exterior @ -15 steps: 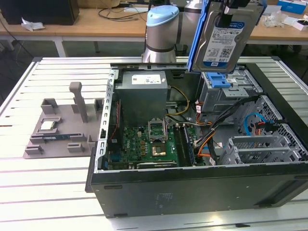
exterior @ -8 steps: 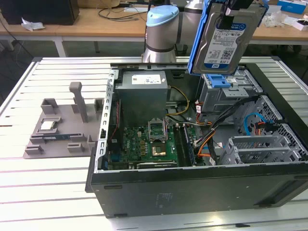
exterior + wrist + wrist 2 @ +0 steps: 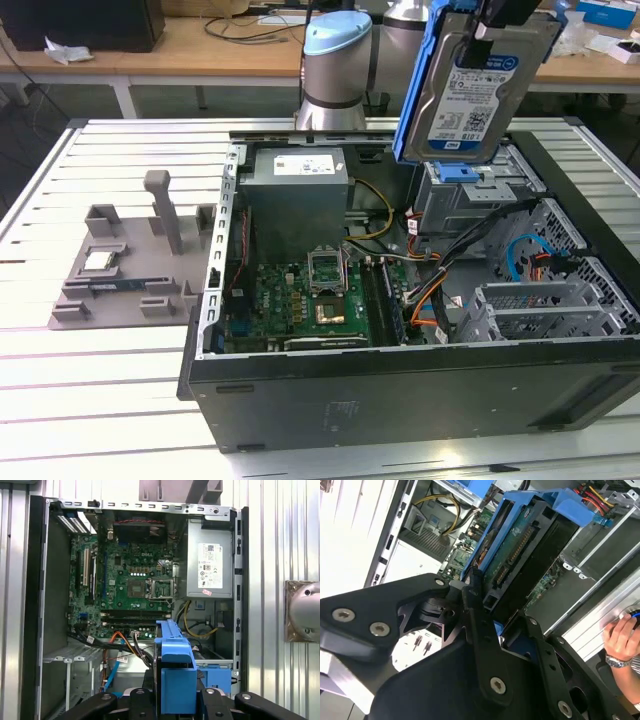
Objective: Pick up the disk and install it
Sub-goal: 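Pick up the disk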
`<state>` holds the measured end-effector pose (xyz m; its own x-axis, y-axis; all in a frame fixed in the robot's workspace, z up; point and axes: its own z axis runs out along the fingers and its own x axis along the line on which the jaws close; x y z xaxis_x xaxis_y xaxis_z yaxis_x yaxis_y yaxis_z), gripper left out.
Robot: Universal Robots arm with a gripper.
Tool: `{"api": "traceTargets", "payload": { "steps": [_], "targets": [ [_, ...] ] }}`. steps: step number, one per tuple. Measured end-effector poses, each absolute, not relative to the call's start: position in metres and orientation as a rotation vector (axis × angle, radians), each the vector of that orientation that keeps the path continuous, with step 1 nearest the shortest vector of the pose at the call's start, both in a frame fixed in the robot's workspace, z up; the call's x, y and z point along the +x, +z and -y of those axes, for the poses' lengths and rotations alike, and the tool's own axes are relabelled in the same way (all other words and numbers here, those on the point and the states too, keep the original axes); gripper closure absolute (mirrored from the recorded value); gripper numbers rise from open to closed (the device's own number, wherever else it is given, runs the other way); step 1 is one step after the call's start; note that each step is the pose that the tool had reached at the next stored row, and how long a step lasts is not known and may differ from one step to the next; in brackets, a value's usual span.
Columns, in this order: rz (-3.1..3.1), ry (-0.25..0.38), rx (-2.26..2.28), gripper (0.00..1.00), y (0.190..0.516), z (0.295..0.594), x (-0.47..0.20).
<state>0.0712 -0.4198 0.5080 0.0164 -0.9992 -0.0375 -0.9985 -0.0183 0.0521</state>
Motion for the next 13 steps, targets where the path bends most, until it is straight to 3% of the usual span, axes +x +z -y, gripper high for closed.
{"api": "traceTargets", "payload": {
  "steps": [13],
  "targets": [
    [2.193, -0.099, 2.232, 0.63, 0.508, 0.441, 0.072]
  ]
}}
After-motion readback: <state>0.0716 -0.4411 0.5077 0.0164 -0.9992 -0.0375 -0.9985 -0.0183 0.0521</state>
